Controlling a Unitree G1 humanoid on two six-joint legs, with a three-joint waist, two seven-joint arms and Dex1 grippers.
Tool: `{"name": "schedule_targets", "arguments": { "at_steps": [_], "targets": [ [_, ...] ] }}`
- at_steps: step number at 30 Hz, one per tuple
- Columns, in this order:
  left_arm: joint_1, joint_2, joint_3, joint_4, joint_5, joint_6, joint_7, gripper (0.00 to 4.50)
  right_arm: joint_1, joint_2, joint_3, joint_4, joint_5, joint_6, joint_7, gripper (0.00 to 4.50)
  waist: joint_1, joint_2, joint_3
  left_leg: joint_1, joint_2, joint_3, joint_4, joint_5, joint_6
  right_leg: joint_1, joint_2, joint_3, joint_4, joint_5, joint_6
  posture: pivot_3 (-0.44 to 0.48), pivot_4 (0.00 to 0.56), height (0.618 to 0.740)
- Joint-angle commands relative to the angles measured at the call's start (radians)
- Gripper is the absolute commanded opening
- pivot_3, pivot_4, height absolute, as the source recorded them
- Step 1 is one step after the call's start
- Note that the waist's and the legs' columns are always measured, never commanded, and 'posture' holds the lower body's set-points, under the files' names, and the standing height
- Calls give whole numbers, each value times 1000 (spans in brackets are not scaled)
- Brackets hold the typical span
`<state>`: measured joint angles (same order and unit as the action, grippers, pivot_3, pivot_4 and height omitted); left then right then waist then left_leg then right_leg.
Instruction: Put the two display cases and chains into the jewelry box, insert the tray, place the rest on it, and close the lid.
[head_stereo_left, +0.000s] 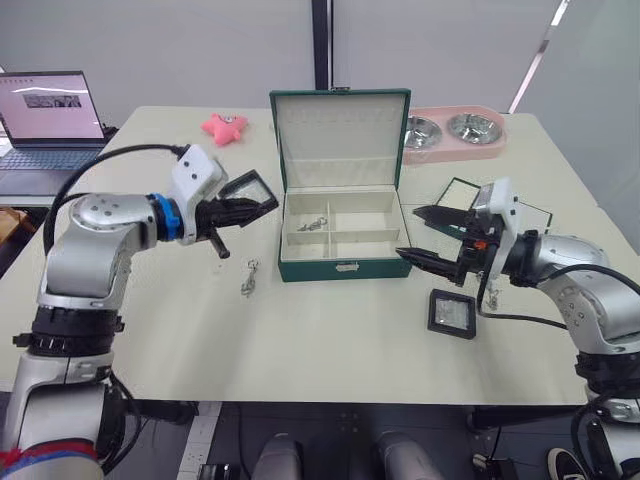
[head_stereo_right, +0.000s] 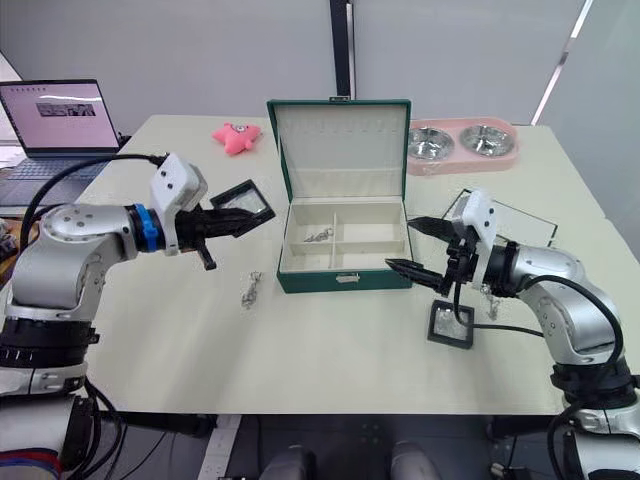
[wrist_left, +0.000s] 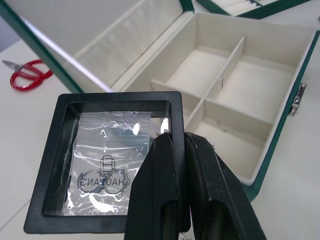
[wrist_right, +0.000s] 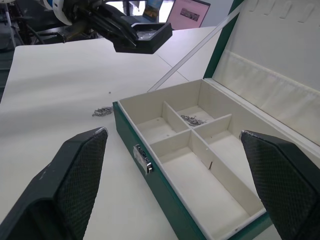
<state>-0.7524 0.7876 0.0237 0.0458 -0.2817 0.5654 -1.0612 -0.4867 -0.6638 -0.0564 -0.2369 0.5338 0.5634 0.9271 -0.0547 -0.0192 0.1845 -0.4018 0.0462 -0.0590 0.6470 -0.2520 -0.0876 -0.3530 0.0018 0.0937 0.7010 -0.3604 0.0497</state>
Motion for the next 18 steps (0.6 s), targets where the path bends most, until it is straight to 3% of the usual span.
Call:
{"name": "schedule_targets", "arguments": {
  "at_steps": [1,6,18],
  "targets": [
    [-87,-48,-50,5,-13,-25,-25,38,14,-19,-54,-58,21,2,-24,4500,2,0,0,0,0,0,0,0,0,0,0,0,0,0,0,0,150,740],
    [-188,-132,-137,129,30,-117,-69,38,47,-19,-78,-88,16,8,-59,4500,2,0,0,0,0,0,0,0,0,0,1,0,-1,0,0,0,150,740],
    [-404,-352,-263,667,179,-468,-167,38,244,-22,-191,-259,39,56,-186,4500,3,0,0,-1,-1,2,0,0,0,0,1,2,-2,0,0,0,150,740]
  ]
}}
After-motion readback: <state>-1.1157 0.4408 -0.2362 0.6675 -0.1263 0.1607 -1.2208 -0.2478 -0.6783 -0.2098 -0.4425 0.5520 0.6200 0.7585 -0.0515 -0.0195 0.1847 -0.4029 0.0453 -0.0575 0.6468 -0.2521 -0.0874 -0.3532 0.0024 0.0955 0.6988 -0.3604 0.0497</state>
